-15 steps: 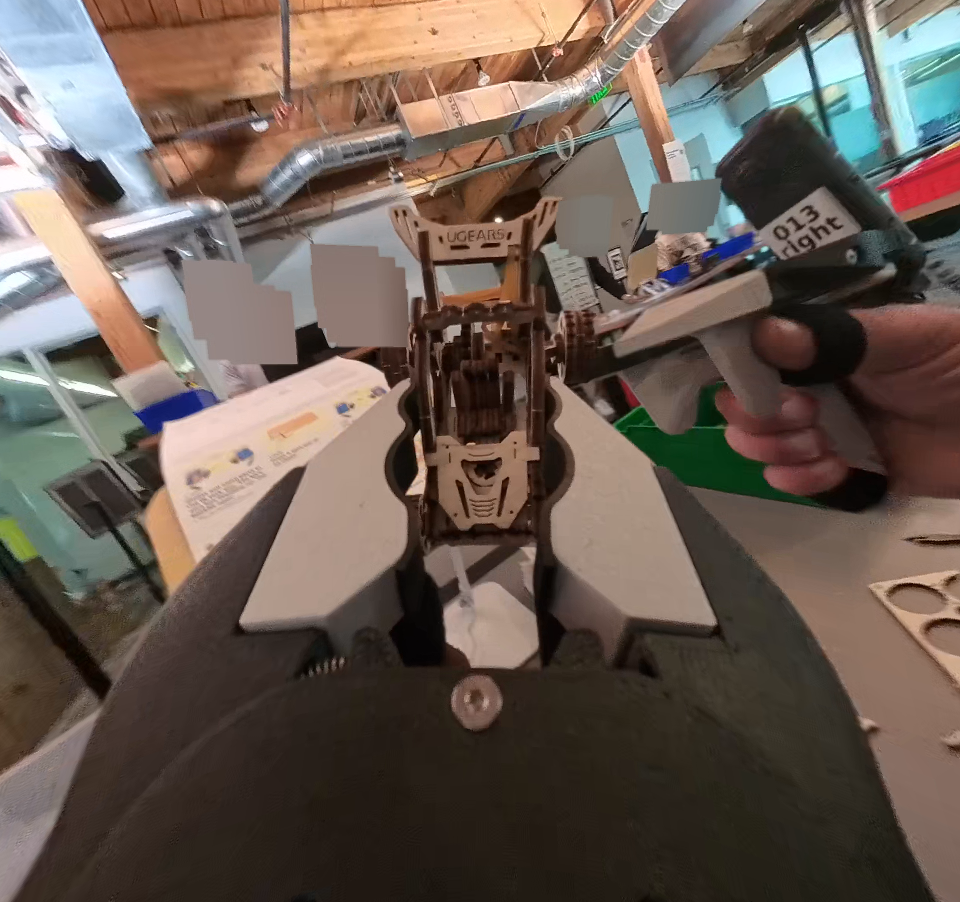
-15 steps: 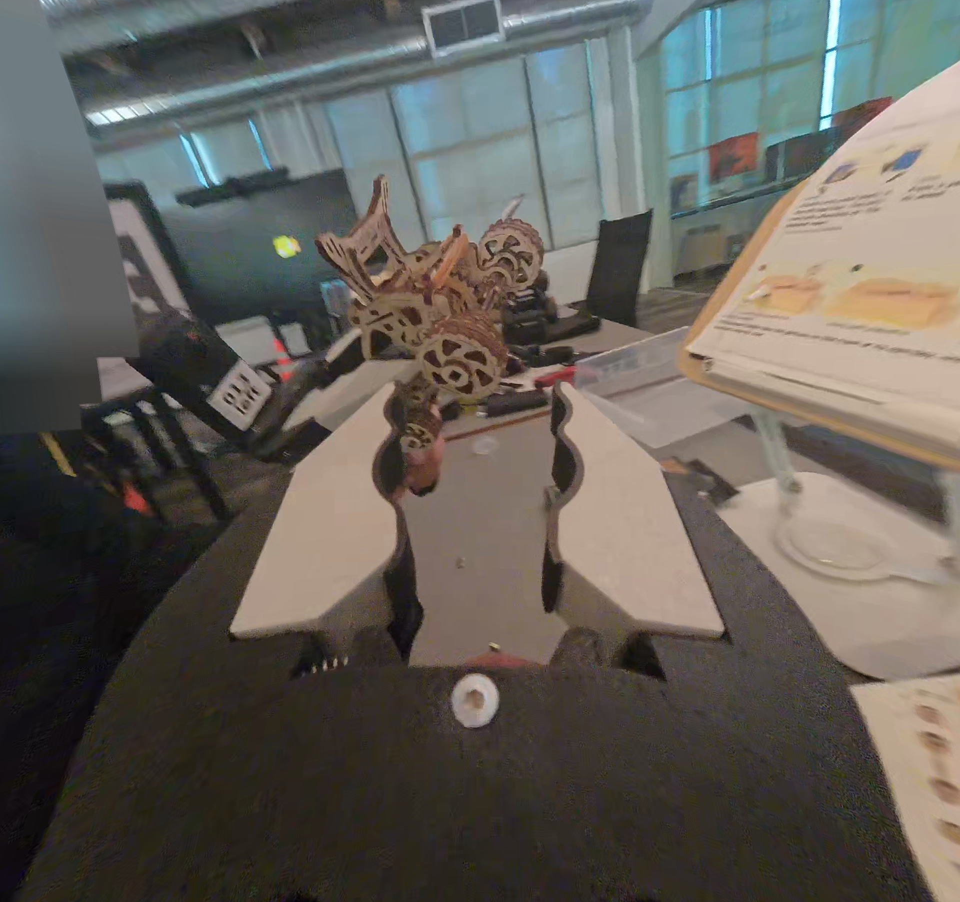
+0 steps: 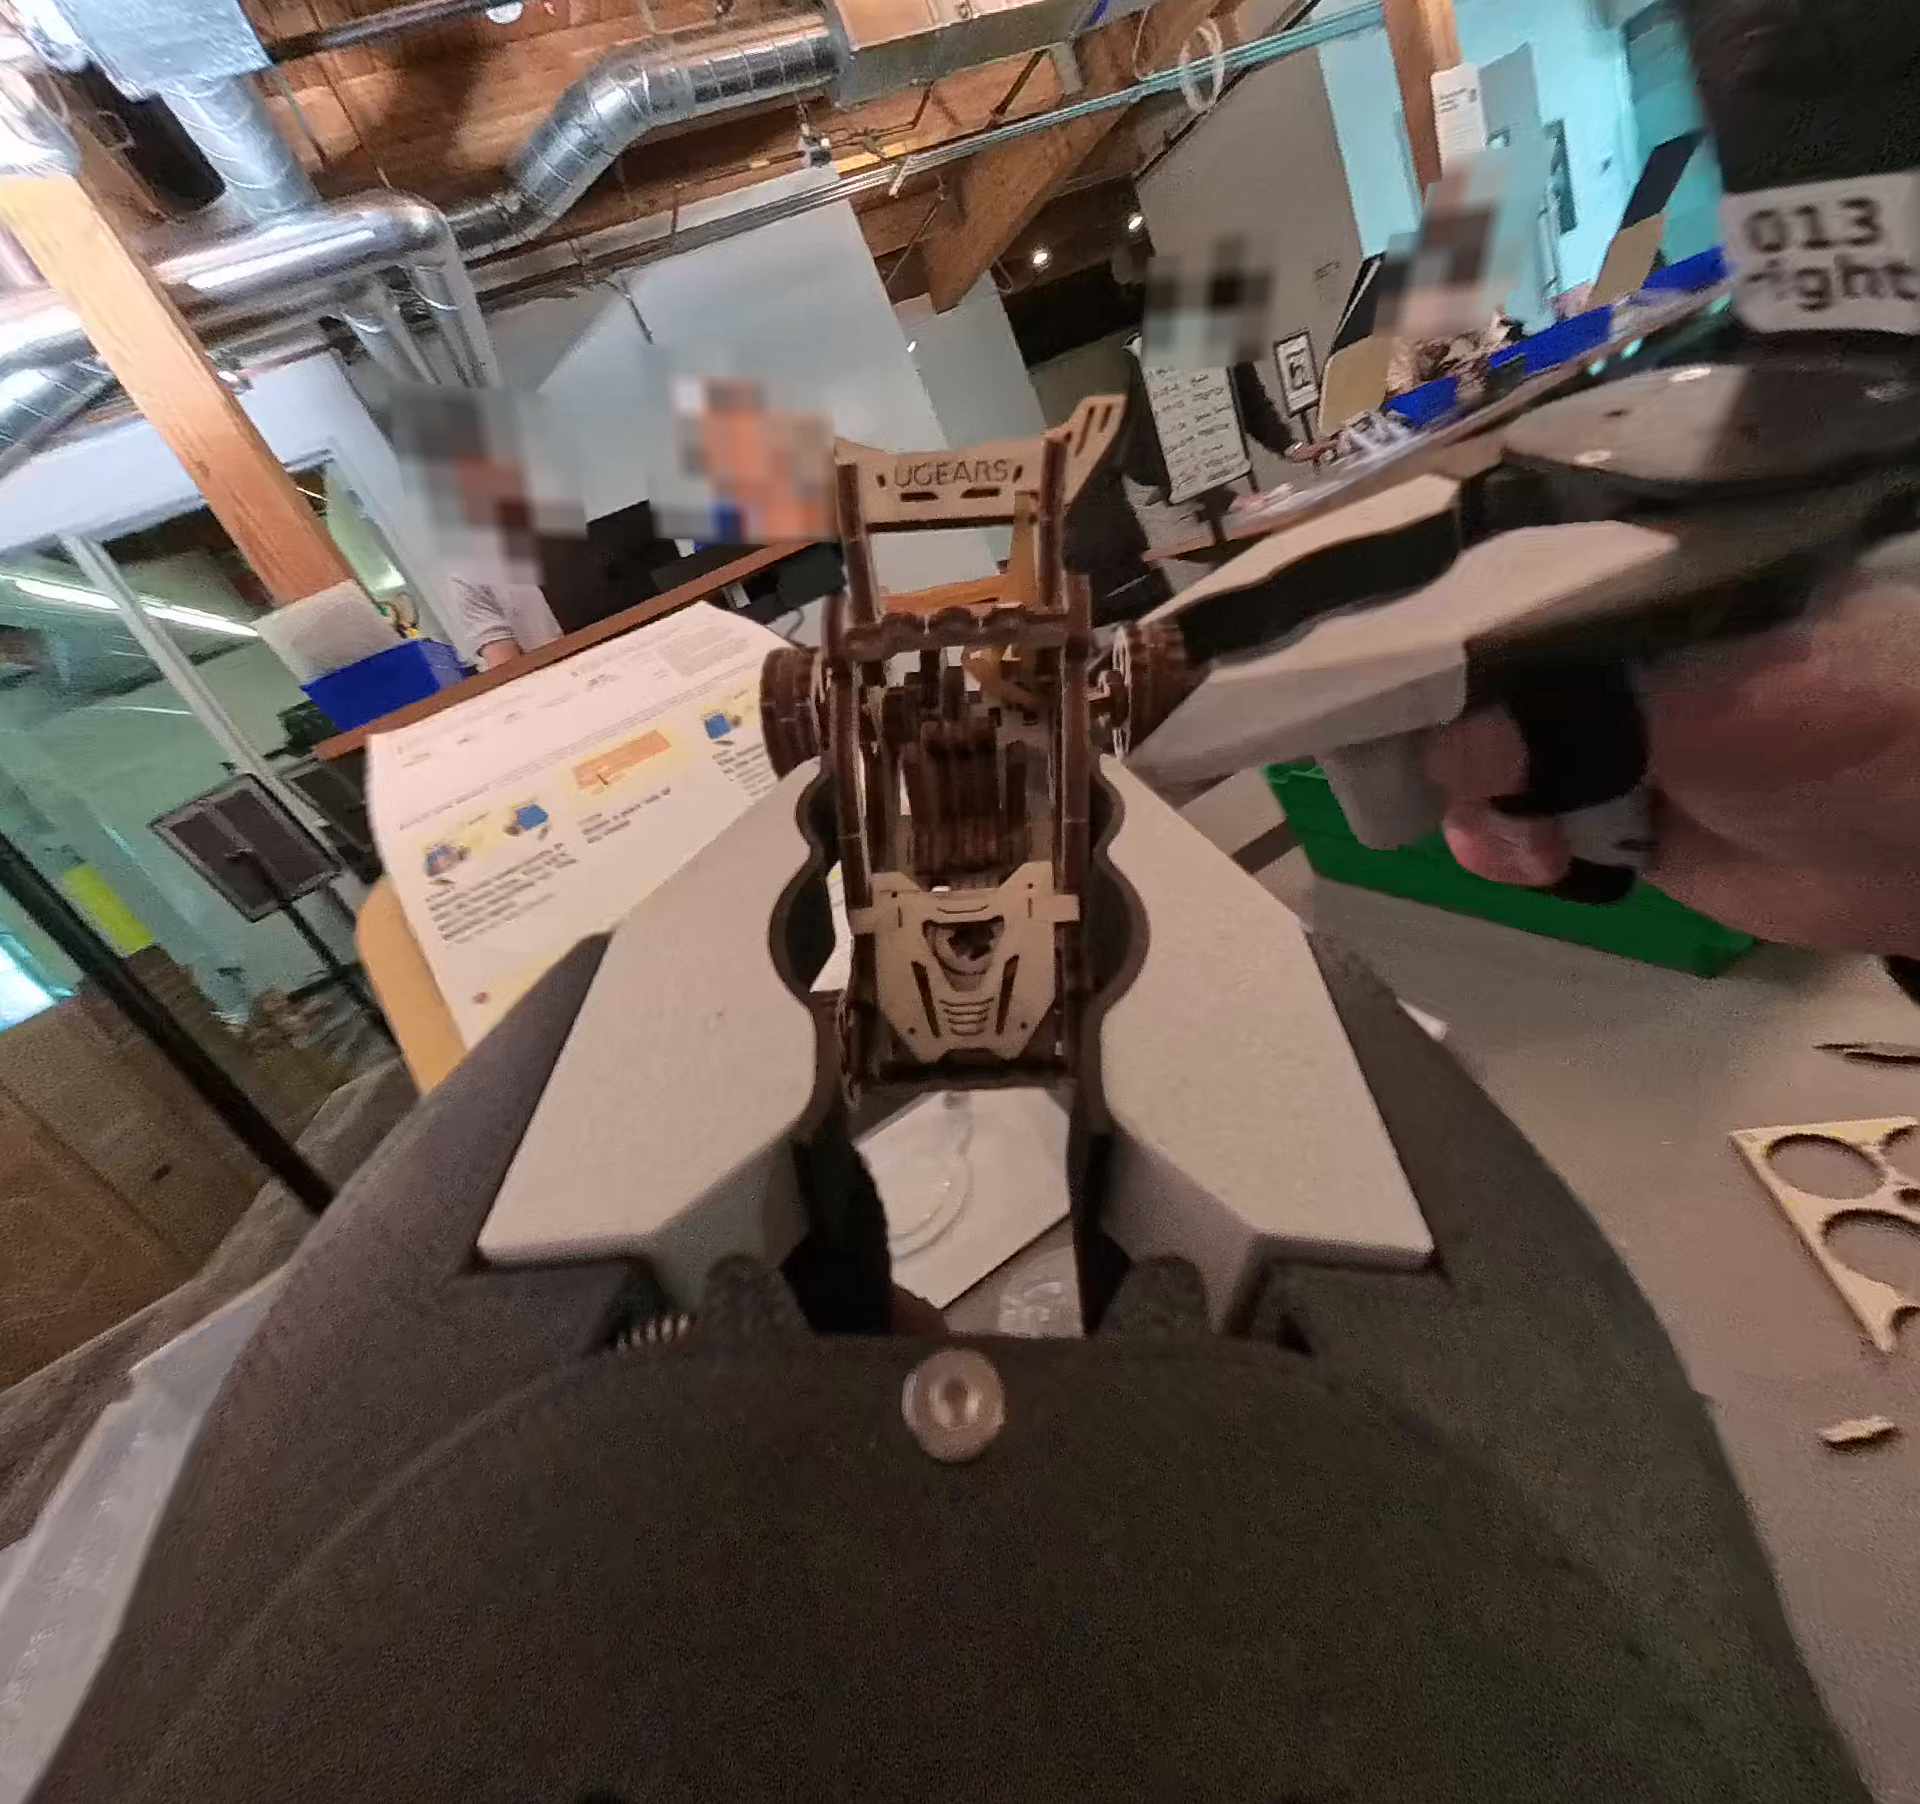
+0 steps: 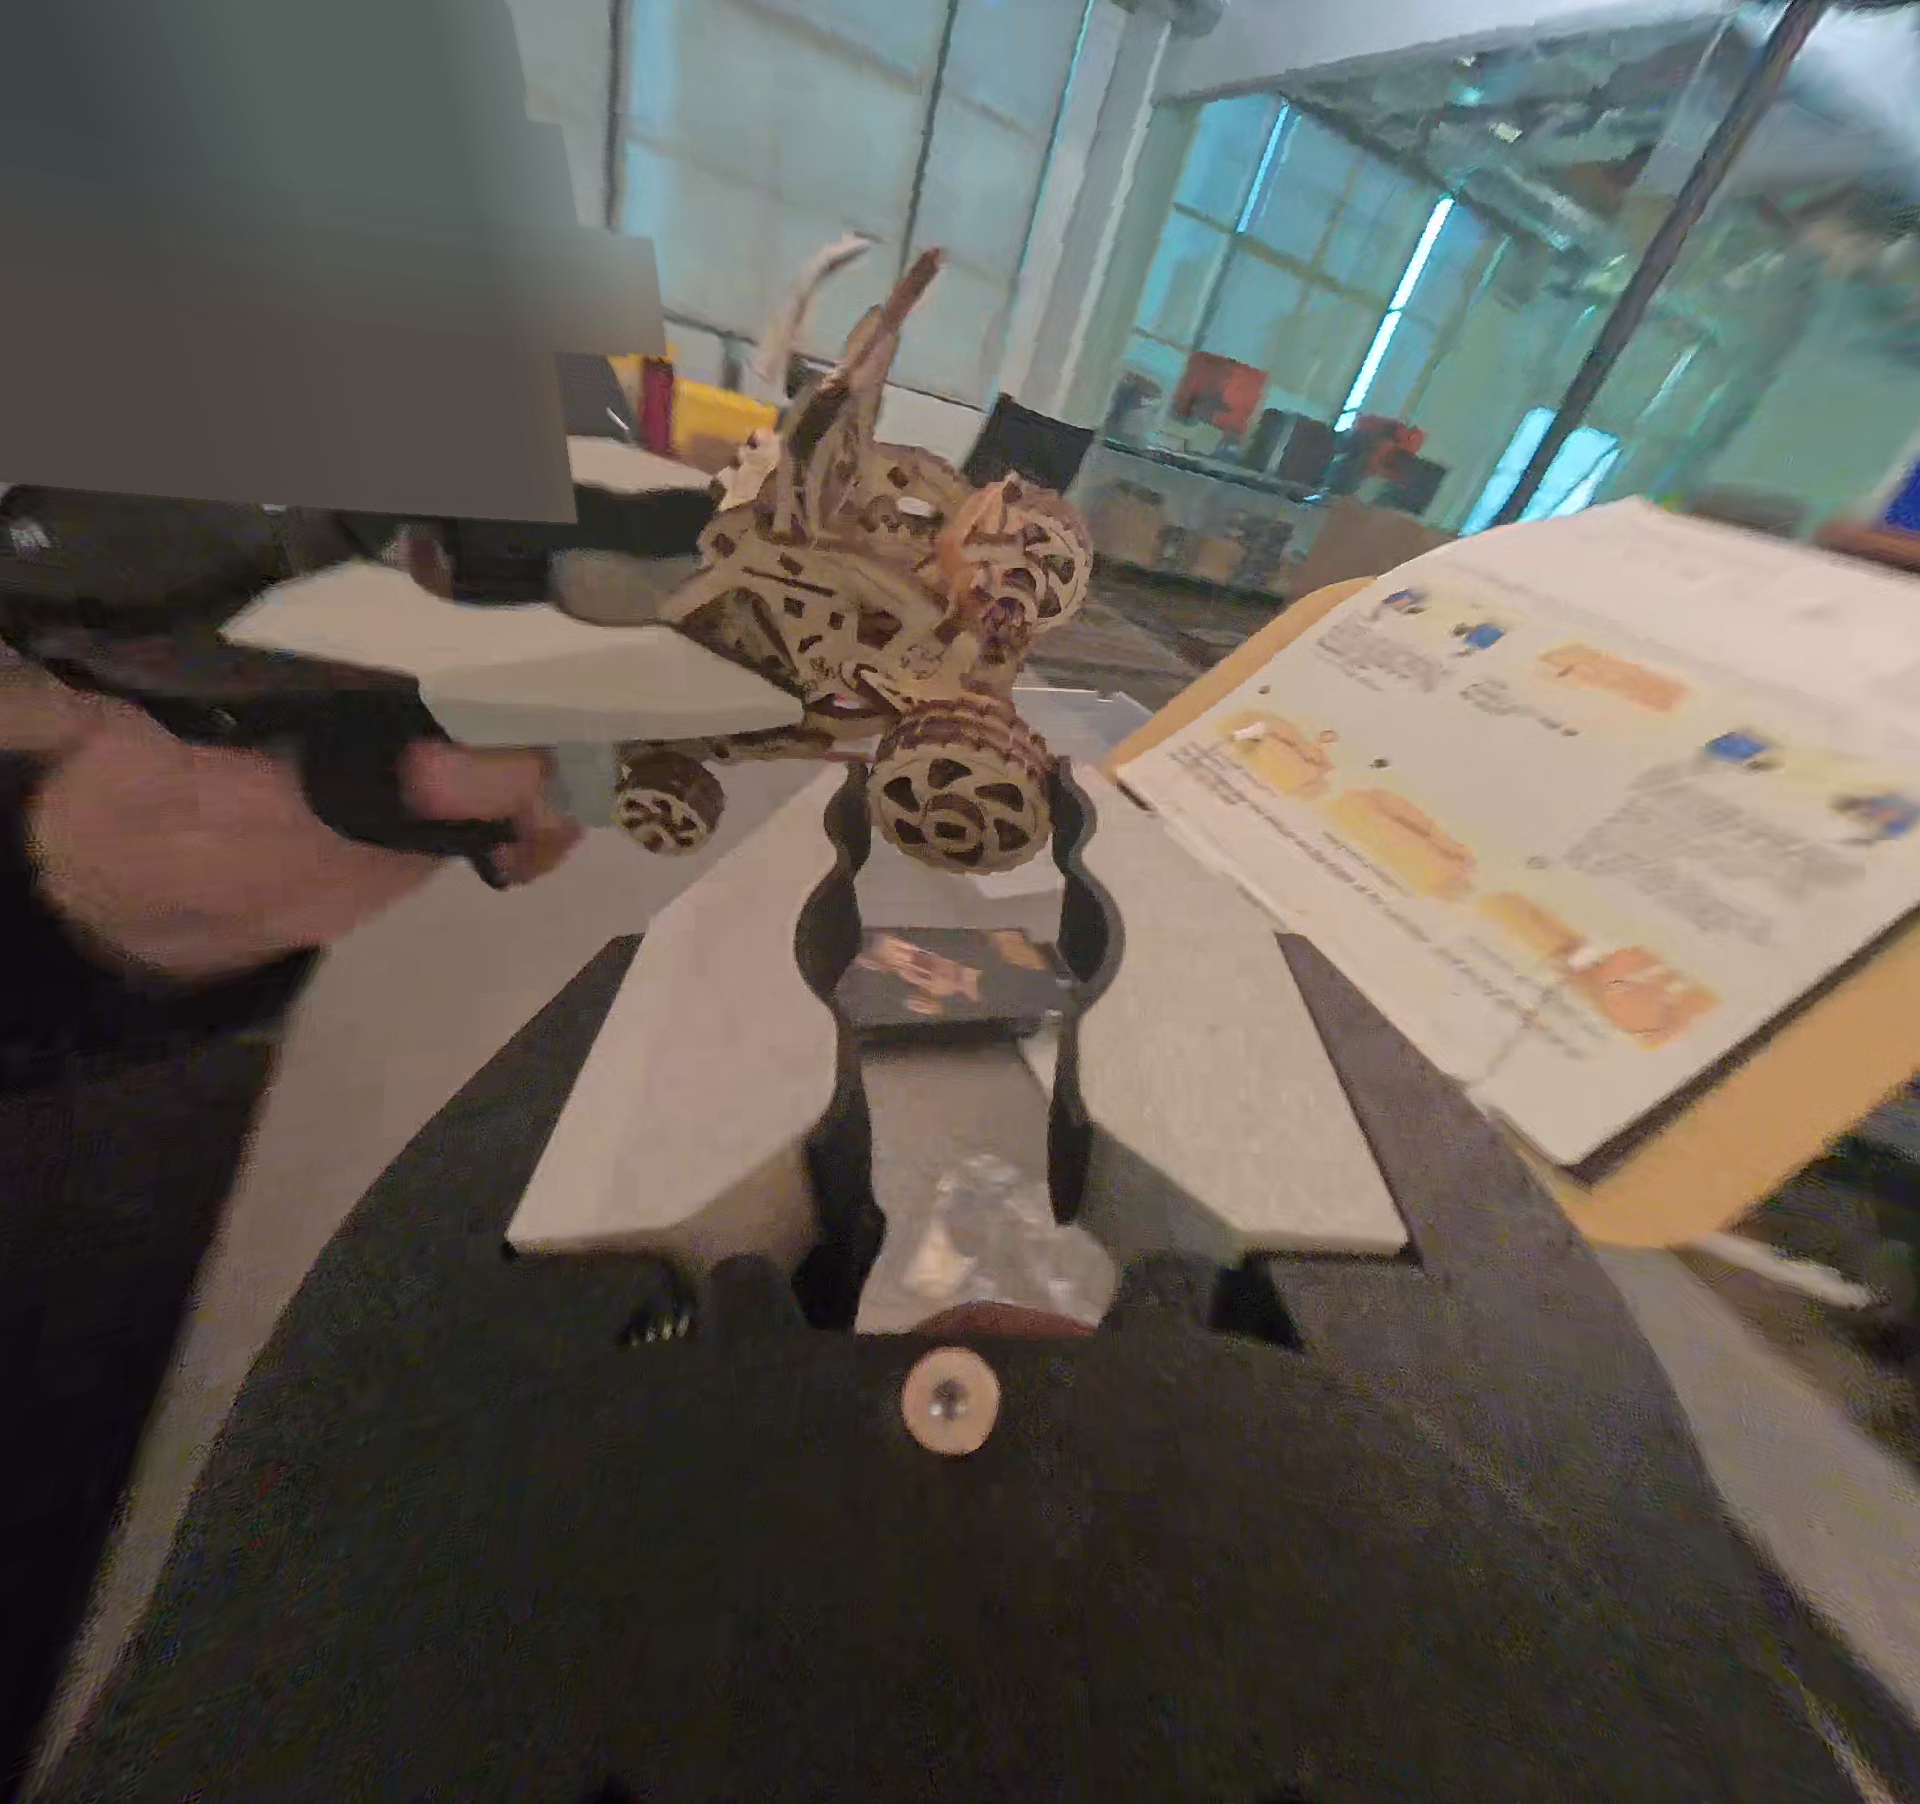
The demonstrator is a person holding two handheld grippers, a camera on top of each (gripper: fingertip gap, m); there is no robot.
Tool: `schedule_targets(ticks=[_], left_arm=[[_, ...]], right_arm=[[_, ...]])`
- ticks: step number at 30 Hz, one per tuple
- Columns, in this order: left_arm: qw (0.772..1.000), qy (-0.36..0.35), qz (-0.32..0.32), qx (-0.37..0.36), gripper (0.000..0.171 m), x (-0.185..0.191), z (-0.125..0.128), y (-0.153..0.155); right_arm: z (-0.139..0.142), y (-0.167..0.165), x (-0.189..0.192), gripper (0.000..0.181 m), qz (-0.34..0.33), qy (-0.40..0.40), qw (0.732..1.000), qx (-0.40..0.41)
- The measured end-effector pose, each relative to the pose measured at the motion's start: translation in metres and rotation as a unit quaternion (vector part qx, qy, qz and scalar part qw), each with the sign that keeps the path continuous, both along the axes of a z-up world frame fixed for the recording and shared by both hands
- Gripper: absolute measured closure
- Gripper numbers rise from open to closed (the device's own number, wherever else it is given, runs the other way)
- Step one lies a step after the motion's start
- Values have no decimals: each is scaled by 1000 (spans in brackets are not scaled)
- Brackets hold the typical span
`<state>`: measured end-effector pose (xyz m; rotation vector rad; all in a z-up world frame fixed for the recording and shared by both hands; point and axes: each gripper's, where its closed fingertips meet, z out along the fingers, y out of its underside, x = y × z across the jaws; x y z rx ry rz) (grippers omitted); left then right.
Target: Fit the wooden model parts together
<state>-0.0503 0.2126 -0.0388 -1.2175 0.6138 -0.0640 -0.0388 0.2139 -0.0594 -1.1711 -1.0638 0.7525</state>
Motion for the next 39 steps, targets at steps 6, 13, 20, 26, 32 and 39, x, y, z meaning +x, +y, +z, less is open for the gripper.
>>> schedule_targets(ticks=[6,13,20,26,32,39], left_arm=[[998,49,38,19,130,0,6,2],[998,52,26,35,109,-5,8,-4],[997,70,12,-5,129,-11,-18,0],[1000,6,10,-24,131,-22,-26,7],[988,-108,-60,-96,131,-27,-31,13],[981,-138,-76,-109,131,-30,-34,13]], right_arm=[[6,0,-3,149,203,170,909,-321],[16,4,0,149,241,232,869,-365],[8,8,-9,149,235,232,864,-381],[3,20,-14,138,148,169,938,-264],[-11,22,-24,141,-1,-23,1000,22],[-27,34,-28,147,-48,-102,989,94]])
